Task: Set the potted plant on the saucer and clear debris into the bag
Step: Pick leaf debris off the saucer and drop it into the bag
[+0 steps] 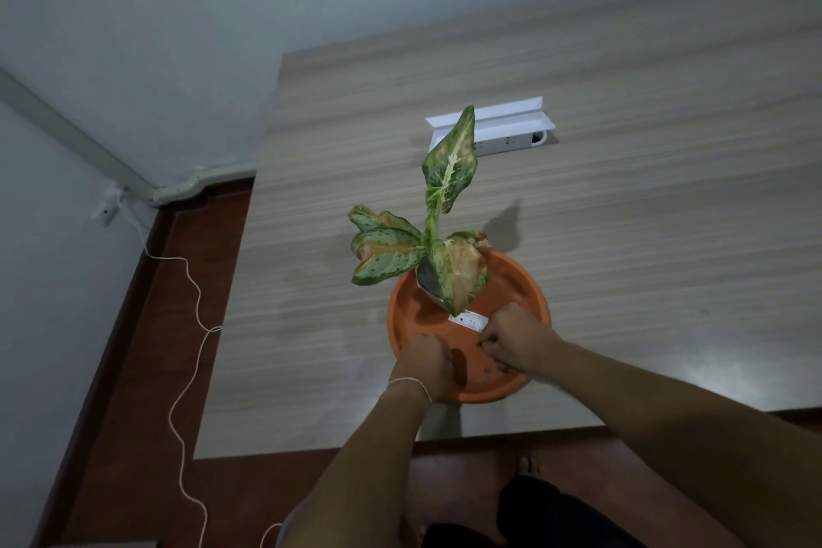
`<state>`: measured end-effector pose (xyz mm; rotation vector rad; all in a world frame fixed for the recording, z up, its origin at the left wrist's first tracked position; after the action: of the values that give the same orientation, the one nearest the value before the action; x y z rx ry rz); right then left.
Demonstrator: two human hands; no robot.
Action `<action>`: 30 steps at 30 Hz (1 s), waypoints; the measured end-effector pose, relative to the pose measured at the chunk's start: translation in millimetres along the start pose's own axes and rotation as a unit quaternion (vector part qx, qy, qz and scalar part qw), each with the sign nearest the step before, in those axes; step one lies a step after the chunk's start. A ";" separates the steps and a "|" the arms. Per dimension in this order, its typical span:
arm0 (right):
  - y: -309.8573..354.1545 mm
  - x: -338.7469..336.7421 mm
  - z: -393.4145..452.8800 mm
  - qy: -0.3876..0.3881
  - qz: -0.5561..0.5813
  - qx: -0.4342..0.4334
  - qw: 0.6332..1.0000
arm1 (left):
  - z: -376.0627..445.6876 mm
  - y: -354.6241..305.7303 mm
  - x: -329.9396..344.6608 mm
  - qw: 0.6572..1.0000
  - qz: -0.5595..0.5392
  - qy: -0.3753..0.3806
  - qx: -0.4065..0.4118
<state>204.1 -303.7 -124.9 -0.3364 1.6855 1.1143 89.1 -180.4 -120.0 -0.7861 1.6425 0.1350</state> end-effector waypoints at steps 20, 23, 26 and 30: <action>246.9 85.8 15.1 0.070 0.057 -0.162 0.983 | -168.0 220.9 -89.0 0.940 -0.117 -0.221 -0.234; 311.9 114.0 4.5 0.092 0.086 -0.210 0.970 | -215.1 258.9 -94.0 0.908 -0.136 -0.264 -0.297; 372.0 145.5 -18.3 0.134 0.088 -0.264 0.951 | -262.0 294.7 -91.4 0.881 -0.150 -0.279 -0.353; 425.4 183.9 -56.9 0.220 0.085 -0.321 0.917 | -318.7 323.4 -81.0 0.854 -0.158 -0.292 -0.401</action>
<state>-196.7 -71.7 -65.8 -0.9254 1.7038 1.8226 -354.0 -60.1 -75.8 -1.4614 0.8166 0.7829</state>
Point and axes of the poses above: each hand's wrist, its own z-axis towards the middle knuckle, its own x-axis out of the palm, y = z × x, the point moved 3 cm from there along z, towards the middle knuckle, and after that the axes turned 15 degrees about -y, right-handed, at the moved point
